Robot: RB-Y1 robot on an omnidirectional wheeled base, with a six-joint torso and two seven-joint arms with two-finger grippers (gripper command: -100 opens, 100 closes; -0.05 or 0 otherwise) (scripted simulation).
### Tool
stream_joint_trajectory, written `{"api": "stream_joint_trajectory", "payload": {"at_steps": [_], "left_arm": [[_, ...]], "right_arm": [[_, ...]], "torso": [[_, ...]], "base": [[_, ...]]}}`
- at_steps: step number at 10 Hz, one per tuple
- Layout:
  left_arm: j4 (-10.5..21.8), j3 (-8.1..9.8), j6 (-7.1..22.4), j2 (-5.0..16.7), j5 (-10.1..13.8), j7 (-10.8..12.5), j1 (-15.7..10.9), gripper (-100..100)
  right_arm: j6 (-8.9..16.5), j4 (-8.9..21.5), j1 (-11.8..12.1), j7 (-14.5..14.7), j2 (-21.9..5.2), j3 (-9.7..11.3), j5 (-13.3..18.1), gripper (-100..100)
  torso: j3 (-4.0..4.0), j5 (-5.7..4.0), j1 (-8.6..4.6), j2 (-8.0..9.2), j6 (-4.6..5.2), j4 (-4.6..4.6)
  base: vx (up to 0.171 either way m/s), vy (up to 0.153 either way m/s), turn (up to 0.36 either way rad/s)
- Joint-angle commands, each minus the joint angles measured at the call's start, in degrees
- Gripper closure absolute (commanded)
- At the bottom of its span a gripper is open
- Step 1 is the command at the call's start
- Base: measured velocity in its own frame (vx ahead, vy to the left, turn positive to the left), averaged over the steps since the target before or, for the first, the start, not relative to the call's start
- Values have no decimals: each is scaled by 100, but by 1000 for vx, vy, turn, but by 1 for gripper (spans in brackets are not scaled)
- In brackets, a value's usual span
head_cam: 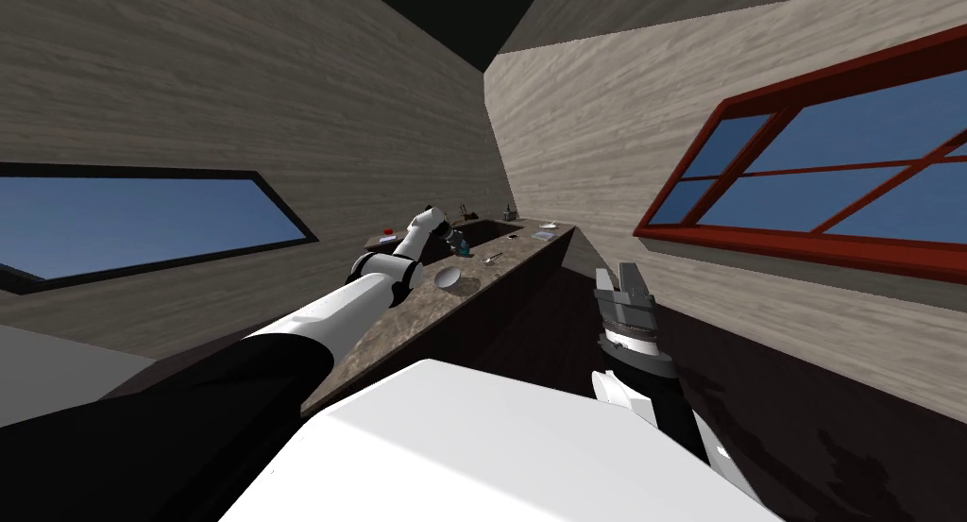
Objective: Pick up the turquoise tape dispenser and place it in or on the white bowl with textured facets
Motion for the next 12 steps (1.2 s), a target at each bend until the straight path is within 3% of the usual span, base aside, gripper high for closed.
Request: {"api": "stream_joint_trajectory", "payload": {"at_steps": [1,8,10,11,12], "left_arm": [[173,31,112,52,30,-192,-36,100],[579,283,360,162,108,-946,128,100],[629,283,357,165,106,-952,104,100],[650,285,353,168,105,-980,105,-100],[649,284,354,169,105,-976,107,-100]], "right_arm": [[0,0,0,0,0,0,0,0],[0,0,1,0,0,0,0,0],[0,0,1,0,0,0,0,0],[0,0,1,0,1,1,0,0],[0,0,1,0,1,1,0,0]], "torso": [[0,0,0,0,0,0],[-22,-8,-21,-37,12,-9],[-23,-11,-29,-40,15,-8],[-23,-18,-56,-43,18,-6],[-25,-21,-66,-46,19,-6]], "base": [[-112,166,-44],[-39,129,-55],[-20,50,-44],[0,0,0],[0,0,0]]}}
